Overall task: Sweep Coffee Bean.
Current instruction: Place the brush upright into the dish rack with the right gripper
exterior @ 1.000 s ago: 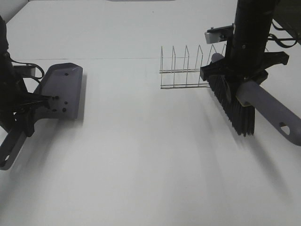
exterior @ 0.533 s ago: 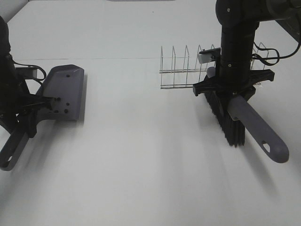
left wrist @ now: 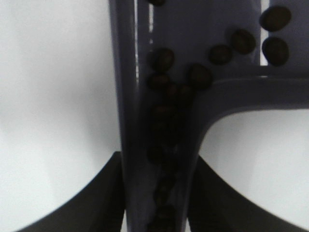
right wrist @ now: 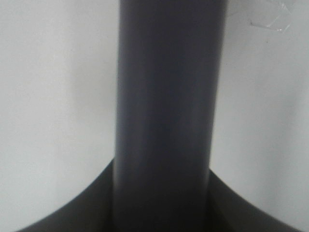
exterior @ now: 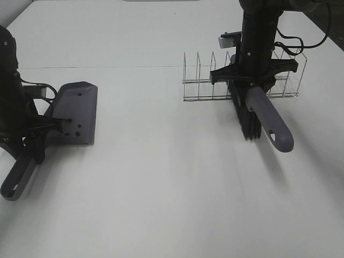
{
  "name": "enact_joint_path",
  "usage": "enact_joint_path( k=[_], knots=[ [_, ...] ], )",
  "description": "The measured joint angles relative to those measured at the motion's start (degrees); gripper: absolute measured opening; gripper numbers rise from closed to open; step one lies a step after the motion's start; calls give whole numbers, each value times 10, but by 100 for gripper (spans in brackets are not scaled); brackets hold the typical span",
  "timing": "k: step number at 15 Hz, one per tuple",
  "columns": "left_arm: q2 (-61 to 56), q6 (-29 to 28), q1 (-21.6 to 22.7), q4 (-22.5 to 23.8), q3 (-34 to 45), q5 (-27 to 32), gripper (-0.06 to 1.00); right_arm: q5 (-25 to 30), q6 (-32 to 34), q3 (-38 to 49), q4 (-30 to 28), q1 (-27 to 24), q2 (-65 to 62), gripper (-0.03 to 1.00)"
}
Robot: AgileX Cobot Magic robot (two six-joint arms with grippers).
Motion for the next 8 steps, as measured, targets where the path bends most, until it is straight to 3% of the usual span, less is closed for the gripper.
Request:
enact_joint_path(
  k=[5, 8],
  knots=[
    [1, 7, 0, 0, 0, -1, 33, 1, 5, -40, 5, -5, 28, 34],
    [1, 18, 0, -21, 0, -14, 33, -5, -11, -44, 88, -42, 29, 34]
  ],
)
